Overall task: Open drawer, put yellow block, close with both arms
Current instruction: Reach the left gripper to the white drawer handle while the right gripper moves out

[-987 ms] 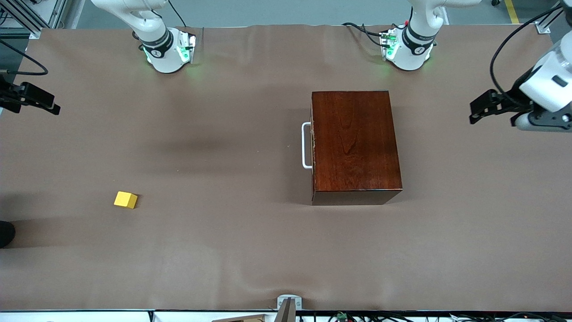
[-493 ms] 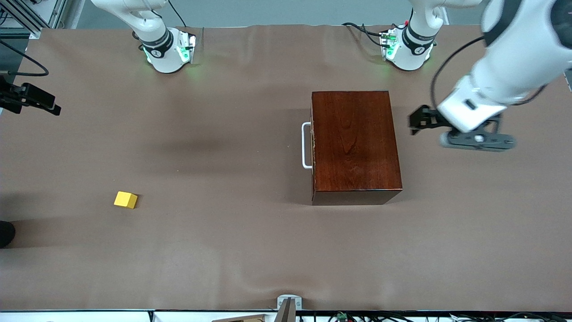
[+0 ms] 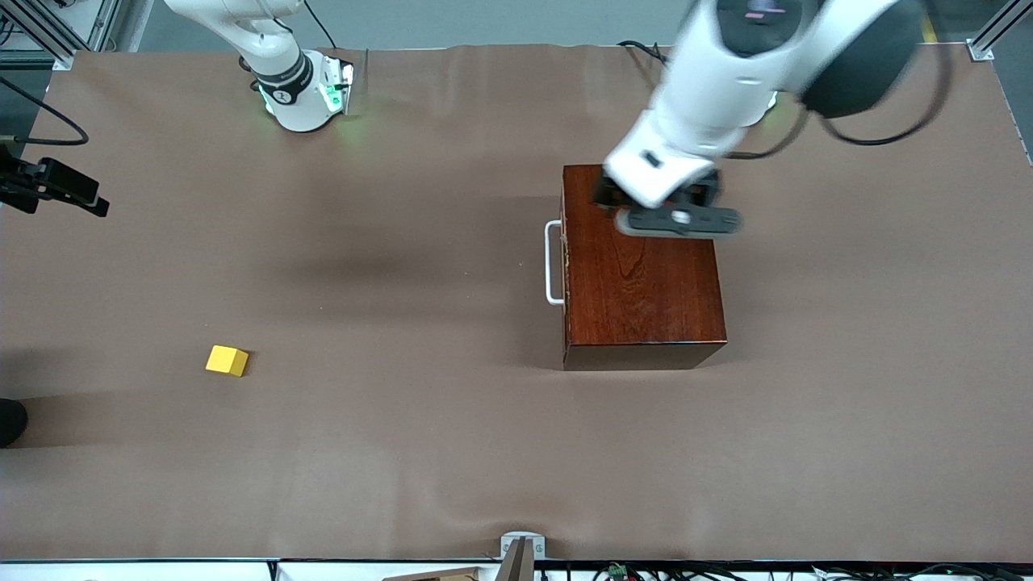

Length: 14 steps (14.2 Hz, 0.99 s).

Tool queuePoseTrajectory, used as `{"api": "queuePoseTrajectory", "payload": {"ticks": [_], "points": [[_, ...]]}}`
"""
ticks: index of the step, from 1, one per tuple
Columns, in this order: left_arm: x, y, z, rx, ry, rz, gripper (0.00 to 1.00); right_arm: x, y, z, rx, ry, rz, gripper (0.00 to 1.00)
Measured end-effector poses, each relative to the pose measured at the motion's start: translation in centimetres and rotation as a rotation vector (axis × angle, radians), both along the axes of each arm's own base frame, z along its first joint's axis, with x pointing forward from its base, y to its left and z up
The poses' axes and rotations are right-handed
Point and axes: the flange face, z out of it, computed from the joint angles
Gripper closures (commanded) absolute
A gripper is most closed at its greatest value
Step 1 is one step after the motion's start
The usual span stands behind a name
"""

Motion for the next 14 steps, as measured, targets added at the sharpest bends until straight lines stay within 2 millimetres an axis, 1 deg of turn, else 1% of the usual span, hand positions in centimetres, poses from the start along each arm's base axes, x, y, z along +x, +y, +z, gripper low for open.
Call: {"api": "queuePoseTrajectory", "payload": {"ticks": [3, 5, 7, 8, 9, 10, 12, 14], "points": [[-2.1, -5.5, -1.7, -0.017, -0.009, -0.008, 0.0, 0.5, -0.1, -1.0, -0.001, -0.001, -0.001, 0.0], [-4.0, -9.2, -3.0, -0.029, -0.012, 0.026, 0.0, 0.9, -0.2, -2.1, -0.001, -0.003, -0.003, 0.0], [-6.0, -12.7, -4.8, -0.028, -0.002, 0.052, 0.0, 1.5, -0.2, -3.5, -0.002, 0.0, -0.004, 0.0], [-6.7, -14.1, -5.9, -0.027, 0.0, 0.059, 0.0, 1.8, -0.3, -4.3, -0.003, 0.006, -0.005, 0.0], [-6.9, -15.1, -7.0, -0.028, 0.0, 0.062, 0.0, 2.2, -0.3, -4.9, -0.003, 0.009, -0.005, 0.0], [-6.8, -15.6, -8.0, -0.027, 0.0, 0.064, 0.0, 2.6, -0.3, -5.5, -0.004, 0.011, -0.006, 0.0], [-6.2, -16.0, -10.2, 0.005, -0.009, 0.056, 0.0, 3.4, -0.4, -6.6, -0.006, 0.004, -0.007, 0.0], [-6.3, -17.0, -12.8, 0.059, -0.036, 0.025, 0.0, 4.3, -0.5, -7.9, -0.01, -0.007, -0.008, 0.0]]}}
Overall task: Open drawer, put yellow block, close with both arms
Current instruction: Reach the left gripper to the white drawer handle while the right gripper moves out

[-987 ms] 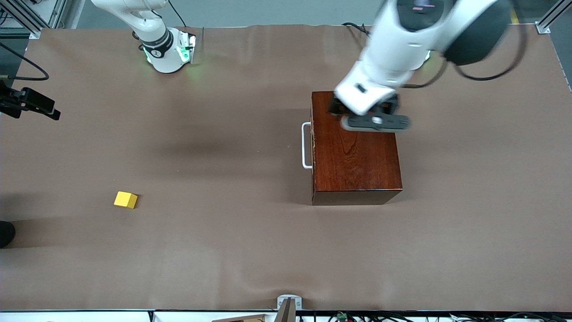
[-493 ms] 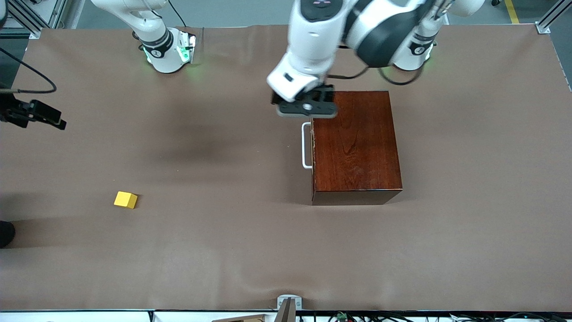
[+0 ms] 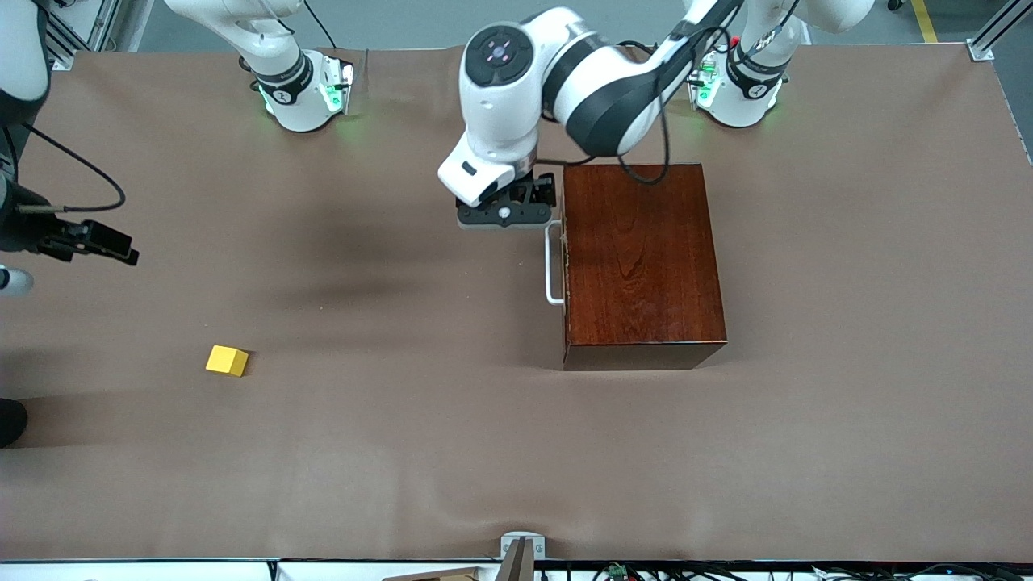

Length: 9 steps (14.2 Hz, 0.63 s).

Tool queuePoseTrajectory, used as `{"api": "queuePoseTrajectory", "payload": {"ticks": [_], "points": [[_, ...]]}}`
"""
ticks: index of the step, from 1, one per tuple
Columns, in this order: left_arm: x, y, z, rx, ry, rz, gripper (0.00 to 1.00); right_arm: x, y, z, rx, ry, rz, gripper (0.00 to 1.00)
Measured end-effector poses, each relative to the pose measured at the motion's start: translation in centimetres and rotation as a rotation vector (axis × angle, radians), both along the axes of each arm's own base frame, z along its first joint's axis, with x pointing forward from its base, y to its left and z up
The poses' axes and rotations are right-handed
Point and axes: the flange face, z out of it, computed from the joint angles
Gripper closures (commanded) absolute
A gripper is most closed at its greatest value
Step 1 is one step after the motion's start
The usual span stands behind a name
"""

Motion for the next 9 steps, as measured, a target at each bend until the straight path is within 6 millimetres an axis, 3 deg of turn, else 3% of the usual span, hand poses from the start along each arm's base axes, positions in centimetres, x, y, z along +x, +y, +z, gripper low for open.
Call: {"api": "queuePoseTrajectory", "payload": {"ticks": [3, 9], "points": [[-0.6, -1.2, -2.8, 0.043, -0.008, -0.037, 0.0, 1.1, -0.2, -2.0, -0.003, 0.006, -0.004, 0.0], [0.2, -0.8, -5.7, 0.148, -0.048, -0.158, 0.0, 3.5, -1.5, -4.9, -0.013, -0.047, -0.021, 0.0]]}}
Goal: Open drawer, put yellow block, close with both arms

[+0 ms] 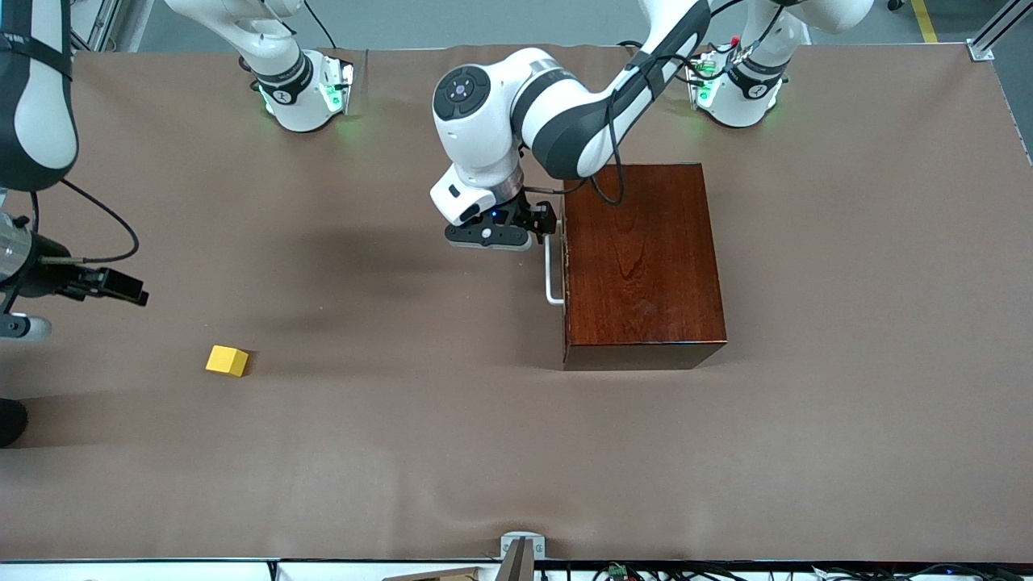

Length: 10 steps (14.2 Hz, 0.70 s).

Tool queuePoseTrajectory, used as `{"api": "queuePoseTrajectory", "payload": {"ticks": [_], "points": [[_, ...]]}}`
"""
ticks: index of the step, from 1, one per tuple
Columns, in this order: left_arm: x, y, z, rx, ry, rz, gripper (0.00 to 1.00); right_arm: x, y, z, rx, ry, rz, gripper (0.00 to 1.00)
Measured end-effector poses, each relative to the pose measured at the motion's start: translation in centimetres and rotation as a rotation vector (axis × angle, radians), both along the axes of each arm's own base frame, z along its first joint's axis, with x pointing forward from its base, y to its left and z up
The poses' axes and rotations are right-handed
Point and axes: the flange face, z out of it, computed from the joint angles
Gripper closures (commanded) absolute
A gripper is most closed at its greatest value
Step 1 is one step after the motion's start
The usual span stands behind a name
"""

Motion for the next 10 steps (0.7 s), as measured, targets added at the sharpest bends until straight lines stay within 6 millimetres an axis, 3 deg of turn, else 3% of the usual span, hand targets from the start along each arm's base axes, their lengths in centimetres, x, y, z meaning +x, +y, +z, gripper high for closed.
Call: {"api": "queuePoseTrajectory", "payload": {"ticks": [5, 10], "points": [[0.3, 0.2, -3.7, 0.066, 0.015, -0.01, 0.0, 1.6, -0.5, -3.1, -0.006, -0.008, -0.006, 0.0], [0.6, 0.5, -5.0, 0.088, 0.025, -0.006, 0.0, 3.4, -1.1, -7.2, -0.015, -0.023, -0.013, 0.0]]}}
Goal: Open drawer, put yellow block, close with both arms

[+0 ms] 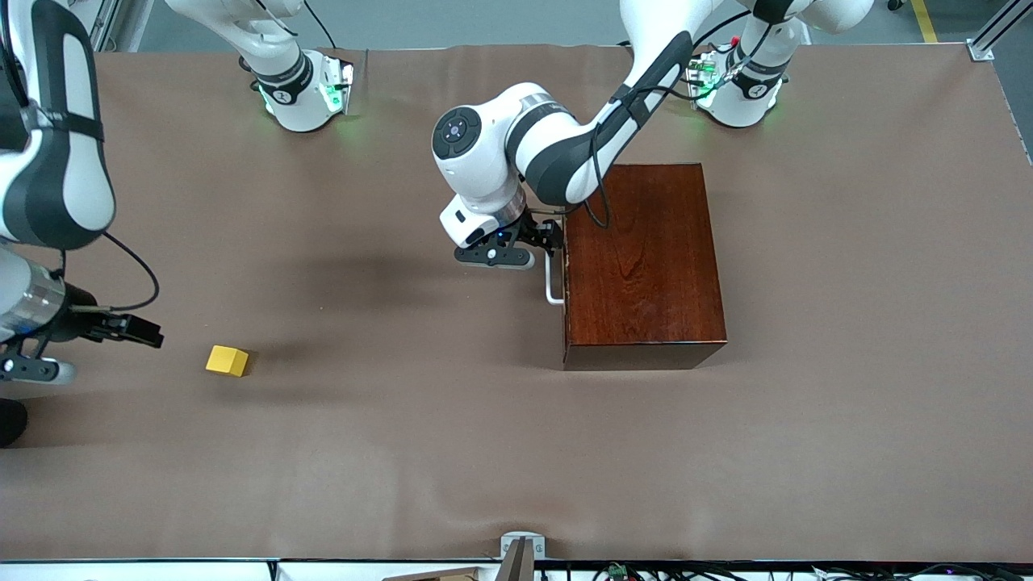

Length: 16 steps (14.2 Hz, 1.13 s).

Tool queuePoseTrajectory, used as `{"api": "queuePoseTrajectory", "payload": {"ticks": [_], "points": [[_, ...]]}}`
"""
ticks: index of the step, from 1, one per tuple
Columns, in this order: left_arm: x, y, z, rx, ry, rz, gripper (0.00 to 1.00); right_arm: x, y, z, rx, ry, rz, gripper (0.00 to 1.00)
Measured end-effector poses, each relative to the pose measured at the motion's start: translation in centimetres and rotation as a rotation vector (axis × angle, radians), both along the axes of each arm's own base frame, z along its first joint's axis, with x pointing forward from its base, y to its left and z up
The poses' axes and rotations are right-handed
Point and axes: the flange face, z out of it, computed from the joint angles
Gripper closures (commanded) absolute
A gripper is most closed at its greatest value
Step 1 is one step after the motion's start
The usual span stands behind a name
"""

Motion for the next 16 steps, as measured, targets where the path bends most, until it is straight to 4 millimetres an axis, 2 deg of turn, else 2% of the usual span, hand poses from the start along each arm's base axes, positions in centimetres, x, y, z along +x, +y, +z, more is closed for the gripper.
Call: {"api": "queuePoseTrajectory", "payload": {"ticks": [5, 12, 16], "points": [[1.3, 1.1, -1.4, 0.026, -0.009, 0.055, 0.0, 0.9, -1.0, -4.0, -0.003, 0.021, -0.014, 0.0], [0.6, 0.1, -1.7, 0.001, -0.036, 0.124, 0.0, 2.1, -1.2, -8.8, -0.008, 0.04, -0.013, 0.0], [0.2, -0.4, -3.0, 0.001, -0.037, 0.158, 0.0, 2.6, -1.2, -11.7, -0.011, 0.041, -0.011, 0.0]]}}
